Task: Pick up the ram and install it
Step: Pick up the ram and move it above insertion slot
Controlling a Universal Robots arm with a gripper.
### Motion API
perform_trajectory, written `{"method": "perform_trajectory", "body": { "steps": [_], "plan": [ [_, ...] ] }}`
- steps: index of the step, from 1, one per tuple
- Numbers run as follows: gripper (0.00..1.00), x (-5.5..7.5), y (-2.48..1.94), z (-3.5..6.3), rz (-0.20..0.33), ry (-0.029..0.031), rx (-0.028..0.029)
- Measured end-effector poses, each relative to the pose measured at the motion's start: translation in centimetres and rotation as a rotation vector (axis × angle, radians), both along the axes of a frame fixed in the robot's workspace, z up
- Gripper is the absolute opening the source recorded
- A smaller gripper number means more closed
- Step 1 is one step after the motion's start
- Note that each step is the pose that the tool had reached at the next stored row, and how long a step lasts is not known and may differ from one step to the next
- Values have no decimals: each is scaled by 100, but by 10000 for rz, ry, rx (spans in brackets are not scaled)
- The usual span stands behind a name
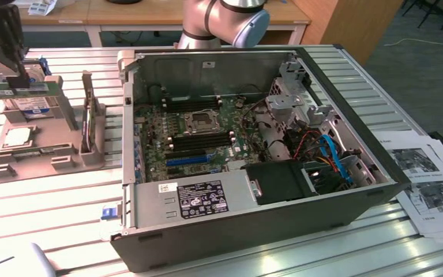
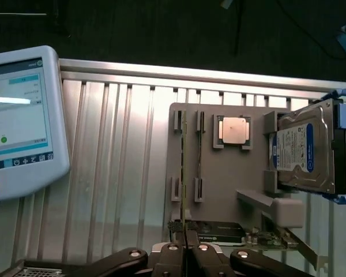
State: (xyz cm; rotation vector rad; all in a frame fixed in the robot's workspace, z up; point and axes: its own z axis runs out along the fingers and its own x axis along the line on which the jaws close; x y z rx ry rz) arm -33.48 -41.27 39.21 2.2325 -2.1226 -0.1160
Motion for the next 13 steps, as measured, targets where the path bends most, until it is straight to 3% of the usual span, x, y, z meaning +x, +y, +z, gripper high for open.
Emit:
{"method": "perform_trajectory", "body": {
  "steps": [13],
  "plan": [
    [12, 540, 0, -1, -2, 75, 0]
  ]
}}
